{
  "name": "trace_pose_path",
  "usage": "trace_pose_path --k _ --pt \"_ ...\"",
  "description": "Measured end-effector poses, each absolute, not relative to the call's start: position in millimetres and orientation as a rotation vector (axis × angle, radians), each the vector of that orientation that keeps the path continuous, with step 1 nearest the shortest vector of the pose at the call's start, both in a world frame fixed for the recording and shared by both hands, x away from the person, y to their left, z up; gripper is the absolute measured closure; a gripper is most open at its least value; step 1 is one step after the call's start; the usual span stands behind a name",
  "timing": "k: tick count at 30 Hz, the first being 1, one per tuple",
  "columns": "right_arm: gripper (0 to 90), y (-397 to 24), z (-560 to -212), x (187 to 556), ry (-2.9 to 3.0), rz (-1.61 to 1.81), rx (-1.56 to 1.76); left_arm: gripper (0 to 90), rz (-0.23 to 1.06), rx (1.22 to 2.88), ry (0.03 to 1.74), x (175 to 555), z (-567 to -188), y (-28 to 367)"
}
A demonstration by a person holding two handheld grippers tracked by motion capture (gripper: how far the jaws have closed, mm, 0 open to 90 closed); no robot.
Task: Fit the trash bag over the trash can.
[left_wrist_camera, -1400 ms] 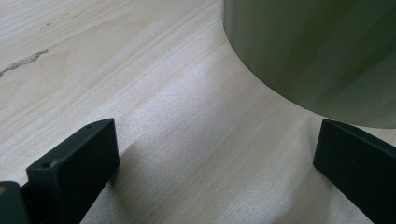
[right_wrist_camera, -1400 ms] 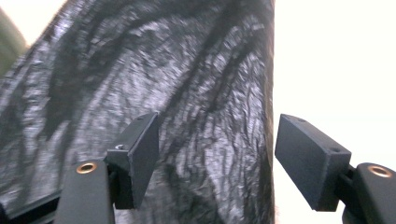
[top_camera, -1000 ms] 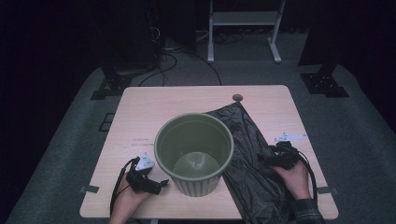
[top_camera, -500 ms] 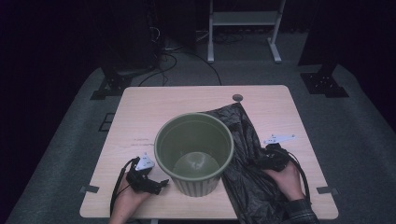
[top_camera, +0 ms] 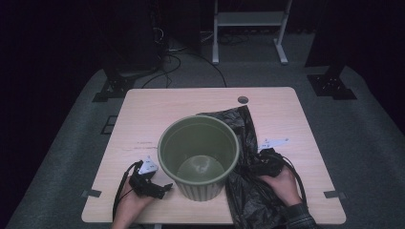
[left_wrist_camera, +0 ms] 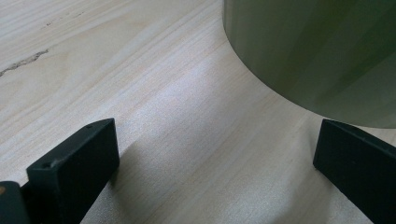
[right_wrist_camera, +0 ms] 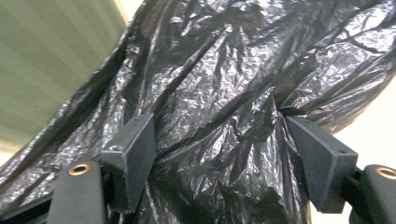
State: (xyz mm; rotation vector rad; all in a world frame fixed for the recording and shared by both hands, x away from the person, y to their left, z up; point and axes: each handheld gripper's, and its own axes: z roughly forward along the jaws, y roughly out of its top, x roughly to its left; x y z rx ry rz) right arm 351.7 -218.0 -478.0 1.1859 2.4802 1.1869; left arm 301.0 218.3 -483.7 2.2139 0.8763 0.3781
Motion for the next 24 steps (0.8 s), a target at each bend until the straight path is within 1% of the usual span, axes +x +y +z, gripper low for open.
trace_pose_path --k 12,14,19,24 --pt "26.2 -194.2 -475.2 350.4 2.508 1.273 1.144 0.0 0.378 2.214 0.876 300.9 -483.7 218.3" --pt "24.4 -189.1 -473.4 351.6 2.533 1.265 1.134 0.0 0.378 2.214 0.876 300.9 -483.7 218.3" --pt "24.4 -177.2 -469.5 353.1 2.544 1.268 1.105 0.0 0.378 2.214 0.876 300.9 -483.7 218.3" --pt "24.0 -170.9 -474.4 351.8 2.544 1.216 1.094 0.0 0.378 2.214 0.876 300.9 -483.7 218.3"
